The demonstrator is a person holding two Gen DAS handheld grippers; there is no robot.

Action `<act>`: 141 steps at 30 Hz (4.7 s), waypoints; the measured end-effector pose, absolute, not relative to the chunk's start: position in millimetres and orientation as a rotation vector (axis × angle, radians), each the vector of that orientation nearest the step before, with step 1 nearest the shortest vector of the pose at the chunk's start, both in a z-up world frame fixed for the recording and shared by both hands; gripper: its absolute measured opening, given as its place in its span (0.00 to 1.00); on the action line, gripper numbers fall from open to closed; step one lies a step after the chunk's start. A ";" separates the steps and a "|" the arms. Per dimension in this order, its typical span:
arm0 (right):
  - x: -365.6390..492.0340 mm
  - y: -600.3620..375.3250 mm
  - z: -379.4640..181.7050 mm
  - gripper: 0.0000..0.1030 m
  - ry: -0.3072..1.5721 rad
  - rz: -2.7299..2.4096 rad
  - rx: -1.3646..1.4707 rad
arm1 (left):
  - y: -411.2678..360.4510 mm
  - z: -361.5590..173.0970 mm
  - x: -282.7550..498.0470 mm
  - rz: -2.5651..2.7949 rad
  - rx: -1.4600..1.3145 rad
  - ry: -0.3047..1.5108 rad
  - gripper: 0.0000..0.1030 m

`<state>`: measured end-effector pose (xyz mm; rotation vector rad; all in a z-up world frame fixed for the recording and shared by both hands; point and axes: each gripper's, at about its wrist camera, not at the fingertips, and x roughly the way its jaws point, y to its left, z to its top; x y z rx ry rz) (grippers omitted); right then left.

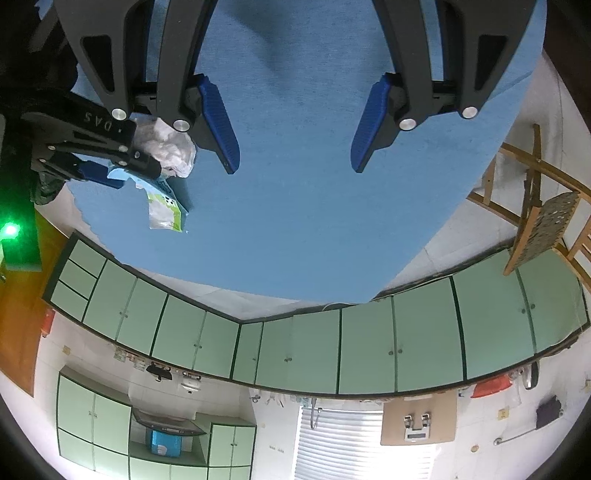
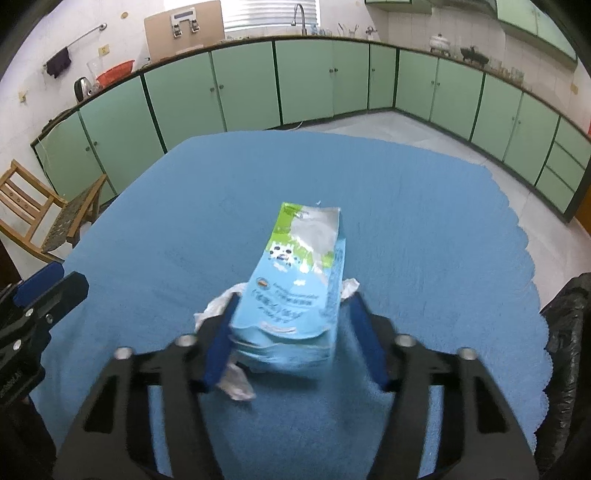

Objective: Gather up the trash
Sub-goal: 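Grasp the light-blue milk carton with the right gripper, then grasp the white tissue with the left gripper while the right holds the blue carton, then carry the blue carton and white tissue over the bin with both grippers, then open both grippers over the bin to drop the carton and tissue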

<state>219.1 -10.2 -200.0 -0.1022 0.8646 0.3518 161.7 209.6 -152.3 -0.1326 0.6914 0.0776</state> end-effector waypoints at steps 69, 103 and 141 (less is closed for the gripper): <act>174.7 -149.1 -134.2 0.42 0.760 0.270 -0.041 | 72.8 -132.6 194.8 -0.054 -0.124 0.699 0.13; 113.9 -252.8 -74.2 0.42 0.606 0.135 -0.005 | -28.8 -64.3 155.3 -0.206 -0.069 0.554 0.13; 132.0 -399.6 -149.3 0.69 0.747 -0.198 0.035 | -205.8 -126.0 217.3 -0.592 -0.077 0.707 0.64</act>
